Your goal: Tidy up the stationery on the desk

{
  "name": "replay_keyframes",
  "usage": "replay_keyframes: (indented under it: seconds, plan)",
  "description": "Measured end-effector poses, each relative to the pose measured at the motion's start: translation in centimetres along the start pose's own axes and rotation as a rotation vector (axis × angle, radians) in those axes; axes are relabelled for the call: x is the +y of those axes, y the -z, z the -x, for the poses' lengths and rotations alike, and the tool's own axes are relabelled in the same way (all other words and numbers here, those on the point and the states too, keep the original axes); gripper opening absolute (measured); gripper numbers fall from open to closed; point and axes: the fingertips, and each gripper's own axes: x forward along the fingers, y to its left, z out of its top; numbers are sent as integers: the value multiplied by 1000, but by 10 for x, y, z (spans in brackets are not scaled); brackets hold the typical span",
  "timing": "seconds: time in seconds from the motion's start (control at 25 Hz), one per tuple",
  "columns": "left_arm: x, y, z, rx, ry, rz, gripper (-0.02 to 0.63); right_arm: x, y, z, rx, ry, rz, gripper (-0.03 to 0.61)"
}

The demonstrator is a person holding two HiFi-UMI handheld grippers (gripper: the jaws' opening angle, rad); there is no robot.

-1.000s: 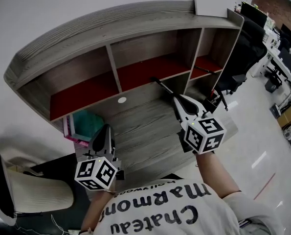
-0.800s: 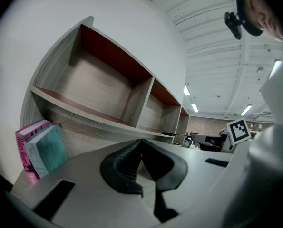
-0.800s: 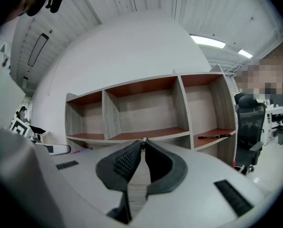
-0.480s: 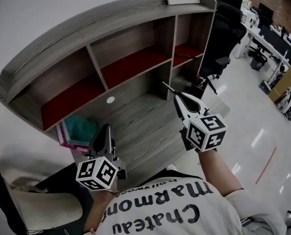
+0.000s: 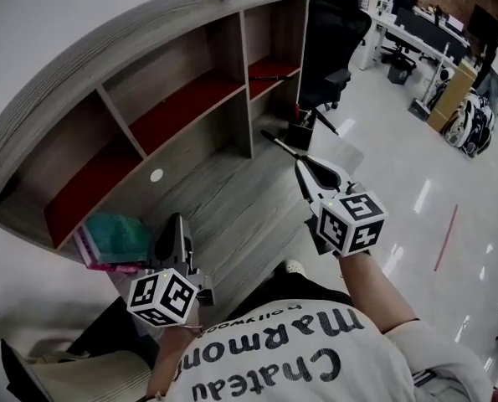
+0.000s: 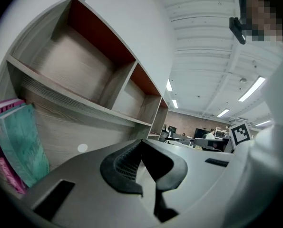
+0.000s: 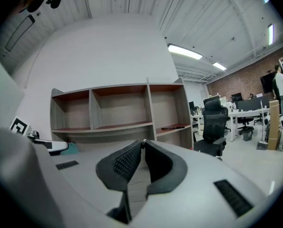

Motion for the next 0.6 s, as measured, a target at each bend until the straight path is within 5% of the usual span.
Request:
replay_keyframes:
  seconds: [0.6]
  plan:
    - [-48,31,-54,69,88,-4,15,-84,15,25,21,125,-46,40]
